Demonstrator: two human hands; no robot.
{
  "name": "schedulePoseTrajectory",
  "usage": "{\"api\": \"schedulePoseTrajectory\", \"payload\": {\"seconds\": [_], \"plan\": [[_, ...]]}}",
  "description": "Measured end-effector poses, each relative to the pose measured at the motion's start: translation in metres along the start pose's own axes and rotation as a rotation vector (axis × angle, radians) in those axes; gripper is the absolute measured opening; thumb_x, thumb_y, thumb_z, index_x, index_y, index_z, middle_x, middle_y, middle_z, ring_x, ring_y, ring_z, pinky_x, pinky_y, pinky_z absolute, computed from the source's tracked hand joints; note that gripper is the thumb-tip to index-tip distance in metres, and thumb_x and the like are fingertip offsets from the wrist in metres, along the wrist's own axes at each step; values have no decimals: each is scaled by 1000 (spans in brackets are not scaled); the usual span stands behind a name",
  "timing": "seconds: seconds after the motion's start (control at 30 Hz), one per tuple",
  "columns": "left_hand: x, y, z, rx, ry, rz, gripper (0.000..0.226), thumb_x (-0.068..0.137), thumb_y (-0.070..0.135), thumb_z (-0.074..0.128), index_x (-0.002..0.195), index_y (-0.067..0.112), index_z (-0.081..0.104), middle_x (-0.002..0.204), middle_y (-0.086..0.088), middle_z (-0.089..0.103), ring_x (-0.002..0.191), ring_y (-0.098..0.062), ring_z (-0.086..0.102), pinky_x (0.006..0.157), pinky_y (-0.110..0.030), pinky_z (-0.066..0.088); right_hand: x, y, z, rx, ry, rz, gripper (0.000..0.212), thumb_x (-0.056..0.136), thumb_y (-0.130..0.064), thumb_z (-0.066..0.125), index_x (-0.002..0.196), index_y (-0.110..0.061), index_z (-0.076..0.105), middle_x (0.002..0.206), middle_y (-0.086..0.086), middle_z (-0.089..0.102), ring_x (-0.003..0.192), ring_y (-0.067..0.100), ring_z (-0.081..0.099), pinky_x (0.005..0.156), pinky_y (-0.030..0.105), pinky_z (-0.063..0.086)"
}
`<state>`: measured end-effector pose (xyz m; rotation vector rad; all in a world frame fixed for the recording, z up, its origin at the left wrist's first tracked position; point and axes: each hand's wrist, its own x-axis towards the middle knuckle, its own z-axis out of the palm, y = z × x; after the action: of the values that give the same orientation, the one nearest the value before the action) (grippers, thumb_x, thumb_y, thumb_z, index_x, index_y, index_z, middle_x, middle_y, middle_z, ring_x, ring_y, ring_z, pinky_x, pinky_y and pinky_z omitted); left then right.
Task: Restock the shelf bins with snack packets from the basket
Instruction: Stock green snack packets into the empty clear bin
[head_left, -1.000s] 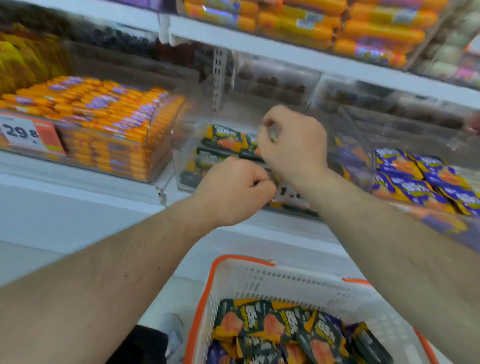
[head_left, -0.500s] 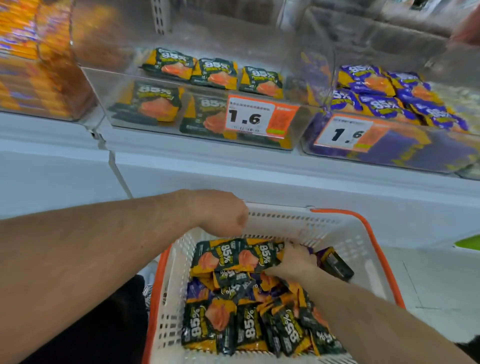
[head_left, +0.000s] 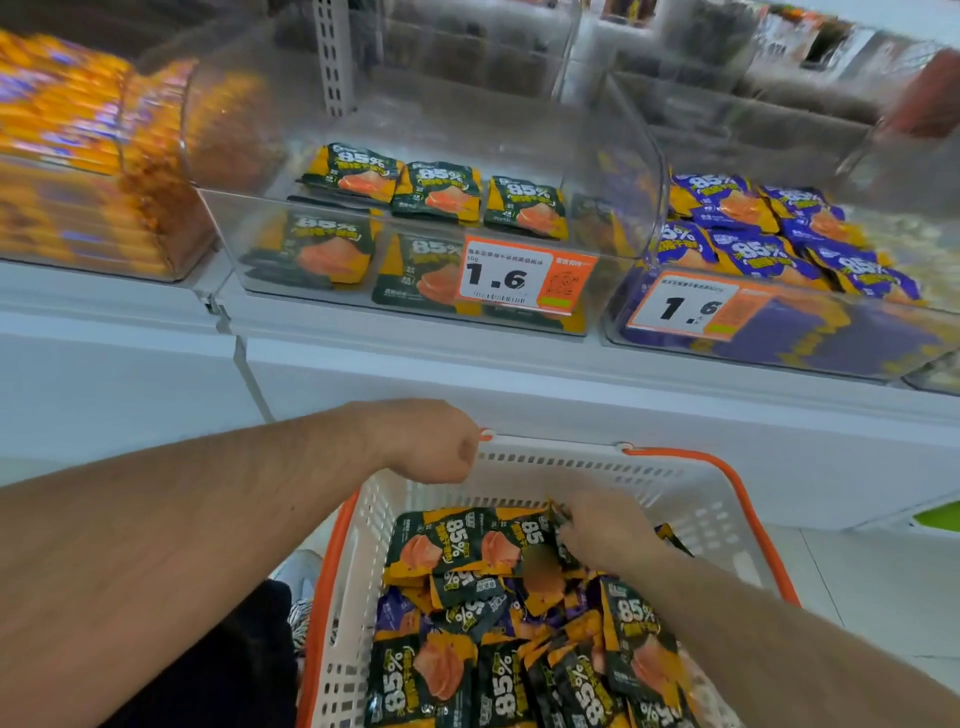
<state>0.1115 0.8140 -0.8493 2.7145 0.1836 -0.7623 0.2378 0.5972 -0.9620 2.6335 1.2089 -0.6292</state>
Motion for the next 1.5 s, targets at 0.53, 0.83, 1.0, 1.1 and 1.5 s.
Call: {"api": "schedulePoseTrajectory", "payload": {"seconds": [0.53, 0.83, 1.0, 1.1, 1.5], "plan": [[-27, -22, -36, -925, 313, 187, 13, 82, 9, 77, 75, 19, 71, 78, 3, 72, 74, -8, 64, 77, -31, 52, -44, -52, -163, 1076, 18, -233, 25, 85, 8, 65, 67, -10, 59, 51, -8, 50, 45, 4, 40, 47, 18, 31], [-82, -5, -85, -910, 658, 432, 24, 74, 12, 78, 66, 10, 55, 58, 0, 56, 57, -11, 51, 56, -21, 45, -59, -56, -201, 1478, -387, 33, 59, 71, -57, 55, 110, -13, 66, 100, 19, 66, 71, 28, 63, 61, 28, 48], [-114, -4, -105, -1012, 989, 609, 36, 67, 29, 77, 71, 4, 51, 79, -44, 51, 70, -32, 53, 65, -56, 48, -75, -74, -232, 1718, -413, -5, 27, 78, -22, 49, 87, 0, 62, 81, 19, 62, 48, 18, 60, 41, 18, 48], [-121, -6, -111, -956, 1157, 646, 44, 69, 26, 74, 78, -8, 49, 80, -44, 52, 65, -46, 51, 64, -60, 46, -85, -84, -253, 1746, -374, -15, 35, 84, -28, 50, 103, -2, 65, 76, 16, 62, 47, 17, 60, 38, 18, 48], [-108, -32, -110, -339, 1380, 240, 28, 86, 12, 66, 113, 13, 69, 108, 12, 59, 100, 8, 49, 93, -2, 34, -47, -89, -328, 1569, 246, -85, 6, 93, -6, 60, 98, -7, 63, 78, 3, 74, 67, 10, 69, 55, 24, 54]]}}
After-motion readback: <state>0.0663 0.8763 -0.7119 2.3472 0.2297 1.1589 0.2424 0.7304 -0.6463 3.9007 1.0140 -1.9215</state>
